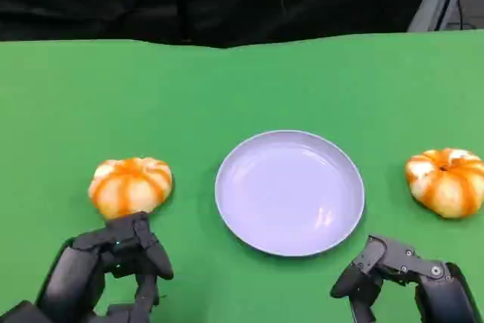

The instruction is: Grasp the bread from the table and place it into the plate.

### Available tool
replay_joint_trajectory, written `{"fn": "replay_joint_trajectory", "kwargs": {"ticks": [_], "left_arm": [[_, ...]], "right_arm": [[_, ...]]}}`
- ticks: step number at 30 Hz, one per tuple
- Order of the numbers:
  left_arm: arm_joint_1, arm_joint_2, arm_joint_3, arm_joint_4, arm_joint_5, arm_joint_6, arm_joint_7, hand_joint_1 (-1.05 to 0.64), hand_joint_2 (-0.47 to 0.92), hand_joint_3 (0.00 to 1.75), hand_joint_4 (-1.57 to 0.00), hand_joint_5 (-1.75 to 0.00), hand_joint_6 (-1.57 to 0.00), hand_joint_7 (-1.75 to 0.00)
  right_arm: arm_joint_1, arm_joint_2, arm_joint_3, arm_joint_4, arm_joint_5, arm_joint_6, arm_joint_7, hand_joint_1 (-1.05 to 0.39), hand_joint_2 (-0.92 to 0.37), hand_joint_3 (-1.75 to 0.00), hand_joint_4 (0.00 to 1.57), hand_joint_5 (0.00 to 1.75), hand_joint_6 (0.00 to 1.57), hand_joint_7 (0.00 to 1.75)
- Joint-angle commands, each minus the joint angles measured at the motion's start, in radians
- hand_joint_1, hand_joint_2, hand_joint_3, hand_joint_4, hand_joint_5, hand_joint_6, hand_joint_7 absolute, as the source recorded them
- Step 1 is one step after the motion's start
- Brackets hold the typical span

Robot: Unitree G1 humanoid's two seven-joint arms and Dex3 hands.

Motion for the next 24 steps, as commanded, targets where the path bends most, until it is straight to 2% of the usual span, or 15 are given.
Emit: {"fn": "replay_joint_trajectory", "kwargs": {"ticks": [1,19,21,23,24], "left_arm": [[-0.007,0.011,0.004,0.004,-0.001,0.001,0.001,-0.02,0.27,1.54,-0.87,-1.71,-0.85,-1.54],[-0.031,0.019,0.009,0.06,0.018,-0.06,0.005,0.02,0.27,1.53,-0.86,-1.7,-0.84,-1.52],[-0.046,0.023,0.016,0.086,0.034,-0.091,0.014,0.02,0.39,1.29,-0.79,-1.43,-0.78,-1.19],[-0.057,0.024,0.022,0.099,0.045,-0.102,0.022,0.02,0.43,1.21,-0.78,-1.35,-0.78,-1.09],[-0.062,0.025,0.025,0.103,0.05,-0.104,0.026,-0.02,0.48,1.1,-0.76,-1.29,-0.77,-0.99]], "right_arm": [[-0.003,-0.007,-0.012,0.008,0.009,-0.012,-0.004,-0.01,-0.27,-1.4,0.84,1.6,0.84,1.32],[-0.011,-0.005,-0.014,0.026,0.005,-0.018,-0.007,0.02,-0.26,-1.42,0.85,1.6,0.85,1.31],[-0.014,-0.005,-0.013,0.031,0.005,-0.016,-0.007,0.01,-0.26,-1.42,0.84,1.61,0.84,1.32],[-0.017,-0.004,-0.014,0.033,0.005,-0.014,-0.006,0.01,-0.26,-1.41,0.84,1.61,0.84,1.32],[-0.018,-0.004,-0.014,0.034,0.004,-0.013,-0.007,0.01,-0.26,-1.41,0.84,1.61,0.84,1.32]]}}
